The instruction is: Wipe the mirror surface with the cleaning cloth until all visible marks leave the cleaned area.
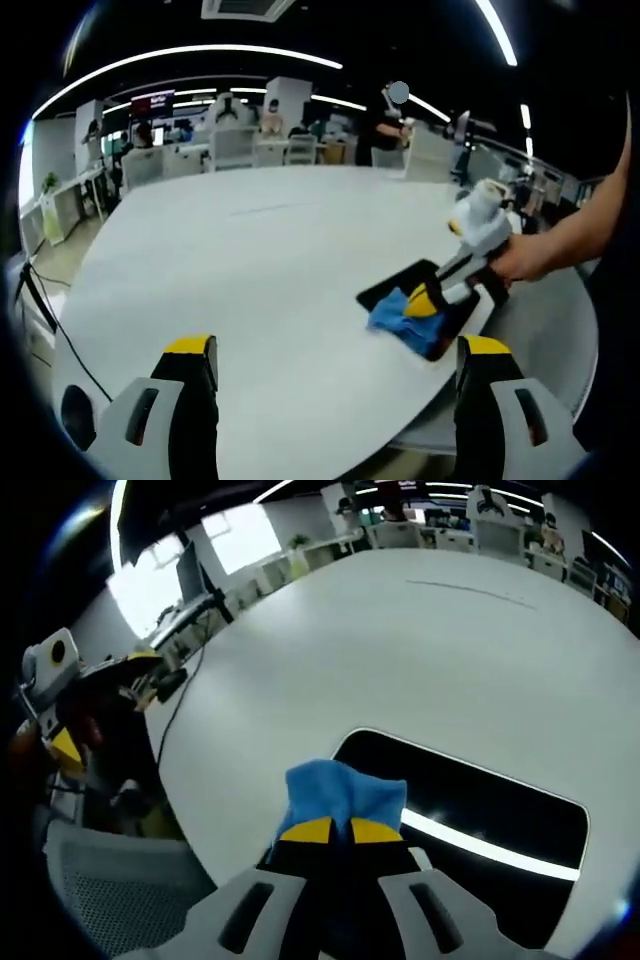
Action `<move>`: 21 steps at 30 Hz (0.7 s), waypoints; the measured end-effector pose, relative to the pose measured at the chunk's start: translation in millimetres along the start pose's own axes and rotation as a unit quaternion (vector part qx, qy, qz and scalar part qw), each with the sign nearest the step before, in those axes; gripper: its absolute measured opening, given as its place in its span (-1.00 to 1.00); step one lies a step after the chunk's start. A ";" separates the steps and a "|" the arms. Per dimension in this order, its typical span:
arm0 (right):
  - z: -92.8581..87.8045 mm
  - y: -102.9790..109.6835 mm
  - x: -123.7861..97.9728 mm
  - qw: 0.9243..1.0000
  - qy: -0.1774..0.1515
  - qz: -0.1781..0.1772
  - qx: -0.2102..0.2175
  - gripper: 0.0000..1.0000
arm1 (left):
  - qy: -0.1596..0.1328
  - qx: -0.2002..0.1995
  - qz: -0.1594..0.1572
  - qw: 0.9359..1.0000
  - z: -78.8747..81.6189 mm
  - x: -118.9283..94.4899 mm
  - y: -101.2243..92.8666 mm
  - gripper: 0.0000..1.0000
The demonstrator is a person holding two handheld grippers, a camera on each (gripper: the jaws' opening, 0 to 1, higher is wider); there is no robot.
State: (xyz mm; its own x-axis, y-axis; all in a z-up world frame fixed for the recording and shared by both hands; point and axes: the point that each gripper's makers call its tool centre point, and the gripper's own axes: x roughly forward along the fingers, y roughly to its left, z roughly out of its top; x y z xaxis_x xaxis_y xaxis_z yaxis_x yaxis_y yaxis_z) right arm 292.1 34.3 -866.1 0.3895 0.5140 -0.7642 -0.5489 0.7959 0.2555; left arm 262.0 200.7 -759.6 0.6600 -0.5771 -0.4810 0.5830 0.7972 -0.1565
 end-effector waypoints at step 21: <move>-30.8 -91.7 -53.6 0.993 0.007 -0.045 0.113 -1.00 | -0.006 -0.009 -0.010 1.000 10.0 18.4 -9.5 0.99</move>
State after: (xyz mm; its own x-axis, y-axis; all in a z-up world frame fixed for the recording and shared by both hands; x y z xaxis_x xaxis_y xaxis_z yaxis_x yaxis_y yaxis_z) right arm 298.7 -76.1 -866.8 0.4184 0.4351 -0.7972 -0.3327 0.8902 0.3112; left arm 273.4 180.8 -758.3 0.6531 -0.5953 -0.4680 0.5880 0.7881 -0.1817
